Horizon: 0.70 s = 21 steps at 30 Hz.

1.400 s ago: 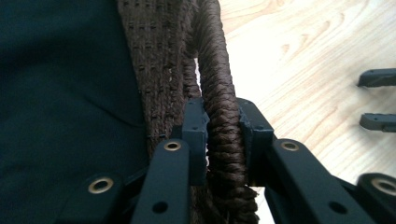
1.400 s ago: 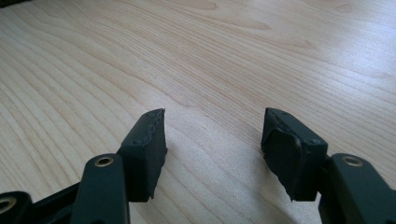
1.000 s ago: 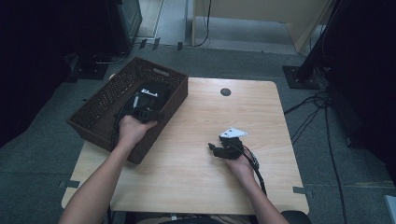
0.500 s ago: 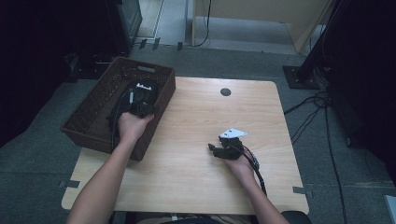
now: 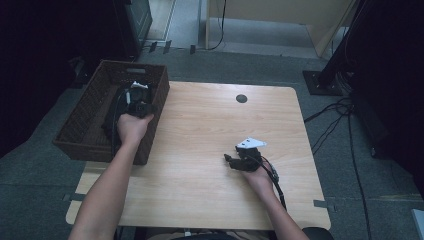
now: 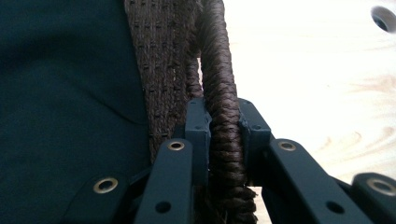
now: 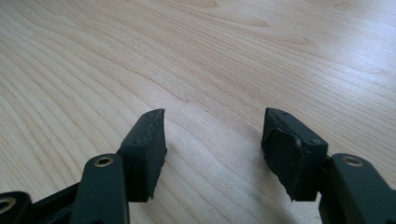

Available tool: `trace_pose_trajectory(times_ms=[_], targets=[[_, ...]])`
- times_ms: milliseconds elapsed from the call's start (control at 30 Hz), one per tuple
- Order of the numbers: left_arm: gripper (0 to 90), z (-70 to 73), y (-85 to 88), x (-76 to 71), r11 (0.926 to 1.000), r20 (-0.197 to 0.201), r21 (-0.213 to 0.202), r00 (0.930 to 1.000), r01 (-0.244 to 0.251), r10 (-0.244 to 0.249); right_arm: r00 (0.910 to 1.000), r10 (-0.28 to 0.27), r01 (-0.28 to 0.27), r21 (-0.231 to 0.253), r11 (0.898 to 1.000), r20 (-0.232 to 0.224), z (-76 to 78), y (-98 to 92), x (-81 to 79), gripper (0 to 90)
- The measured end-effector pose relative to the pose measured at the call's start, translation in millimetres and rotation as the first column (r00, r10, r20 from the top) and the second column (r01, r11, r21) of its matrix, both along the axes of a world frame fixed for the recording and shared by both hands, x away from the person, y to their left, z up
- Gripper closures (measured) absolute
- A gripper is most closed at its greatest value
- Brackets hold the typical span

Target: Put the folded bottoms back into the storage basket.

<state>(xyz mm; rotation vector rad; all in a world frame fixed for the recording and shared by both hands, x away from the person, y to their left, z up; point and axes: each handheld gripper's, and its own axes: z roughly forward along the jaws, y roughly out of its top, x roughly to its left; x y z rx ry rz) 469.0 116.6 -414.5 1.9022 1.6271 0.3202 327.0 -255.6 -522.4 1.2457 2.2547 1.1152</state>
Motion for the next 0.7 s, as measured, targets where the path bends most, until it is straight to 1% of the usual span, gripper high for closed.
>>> trace_pose_trajectory(times_ms=[33, 100, 133, 167, 200, 233, 267, 300, 333, 367, 400, 433, 500, 533, 567, 600, 633, 667, 700], targets=[[76.4, -1.3, 0.4, 1.4, 0.9998, -0.003, -0.018, 1.0, 0.003, -0.003, 1.0, 0.0, 0.0, -0.001, 1.0, 0.001, 0.0, -0.2, 0.0, 39.9], [75.2, -1.1, -0.6, 2.1, 0.9999, -0.006, -0.011, 0.9999, 0.012, -0.012, 1.0, -0.001, 0.001, -0.001, 1.0, 0.0, 0.0, -0.1, -0.1, 39.9], [72.1, -3.0, -2.8, 2.5, 0.999, -0.016, 0.024, 0.9992, 0.037, -0.036, 1.0, -0.001, 0.001, -0.002, 1.0, 0.001, 0.0, 0.0, 0.0, 39.9], [63.6, -3.7, -3.2, 2.3, 0.9985, -0.018, 0.031, 0.9989, 0.045, -0.044, 1.0, -0.001, 0.001, -0.001, 1.0, 0.001, 0.0, 0.1, 0.1, 39.9], [60.2, -4.4, -3.2, 1.8, 0.9978, -0.014, 0.027, 0.9981, 0.06, -0.06, 1.0, -0.002, 0.002, -0.001, 1.0, 0.001, 0.0, 0.1, 0.1, 39.9], [56.8, -3.0, -2.7, 0.6, 0.9977, -0.007, 0.031, 0.9982, 0.06, -0.06, 1.0, -0.001, 0.001, -0.001, 1.0, 0.001, 0.0, 0.1, 0.1, 39.8], [55.3, -1.2, -1.8, -0.2, 0.9979, 0.003, 0.021, 0.9981, 0.062, -0.062, 1.0, -0.002, 0.002, -0.001, 1.0, 0.001, 0.0, 0.1, 0.1, 39.8], [53.2, 2.8, 0.3, -1.7, 0.9973, 0.021, -0.018, 0.9972, 0.071, -0.071, 1.0, -0.002, 0.002, 0.0, 1.0, 0.001, -0.1, 0.1, 0.2, 39.8], [52.8, 7.0, 1.8, -3.7, 0.9968, 0.04, -0.033, 0.9966, 0.073, -0.072, 1.0, -0.002, 0.002, 0.0, 1.0, 0.001, 0.0, 0.1, 0.2, 39.8], [52.5, 11.1, 2.9, -5.6, 0.9959, 0.065, -0.044, 0.995, 0.079, -0.076, 1.0, -0.002, 0.002, 0.001, 1.0, 0.001, -0.1, 0.1, 0.3, 39.7], [51.3, 15.3, 3.5, -6.7, 0.9949, 0.069, -0.051, 0.9941, 0.087, -0.083, 1.0, -0.001, 0.001, 0.0, 1.0, 0.001, -0.1, 0.0, 0.3, 39.6], [50.1, 19.3, 3.7, -7.1, 0.9939, 0.064, -0.043, 0.9931, 0.101, -0.099, 1.0, 0.0, 0.0, 0.001, 1.0, 0.001, -0.1, -0.1, 0.4, 39.5], [48.3, 25.6, 2.9, -8.5, 0.9899, 0.057, -0.041, 0.9894, 0.136, -0.133, 1.0, 0.002, -0.002, 0.002, 1.0, 0.001, -0.1, -0.3, 0.5, 39.0], [46.6, 30.1, 1.0, -10.6, 0.9877, 0.066, -0.026, 0.9862, 0.154, -0.152, 1.0, 0.002, -0.002, 0.003, 1.0, 0.0, -0.1, -0.2, 0.5, 38.7], [46.3, 32.8, -0.1, -12.4, 0.9864, 0.077, -0.02, 0.9839, 0.163, -0.161, 1.0, 0.004, -0.004, 0.006, 1.0, 0.0, -0.2, -0.2, 0.5, 38.3], [46.2, 36.9, -1.5, -15.0, 0.9832, 0.088, -0.022, 0.98, 0.181, -0.179, 1.0, 0.005, -0.005, 0.006, 1.0, -0.001, -0.2, -0.2, 0.6, 37.9], [46.2, 40.0, -3.5, -17.2, 0.9831, 0.098, -0.023, 0.979, 0.182, -0.179, 1.0, 0.007, -0.007, 0.005, 1.0, -0.002, -0.1, -0.1, 0.4, 37.5], [46.3, 42.4, -5.6, -19.3, 0.9813, 0.108, -0.027, 0.9765, 0.19, -0.187, 1.0, 0.008, -0.008, 0.005, 1.0, -0.002, -0.2, 0.0, 0.3, 37.1], [46.3, 44.2, -7.4, -20.8, 0.9789, 0.107, -0.033, 0.9744, 0.202, -0.197, 1.0, 0.009, -0.009, 0.003, 1.0, -0.001, -0.2, 0.1, 0.2, 36.8]])
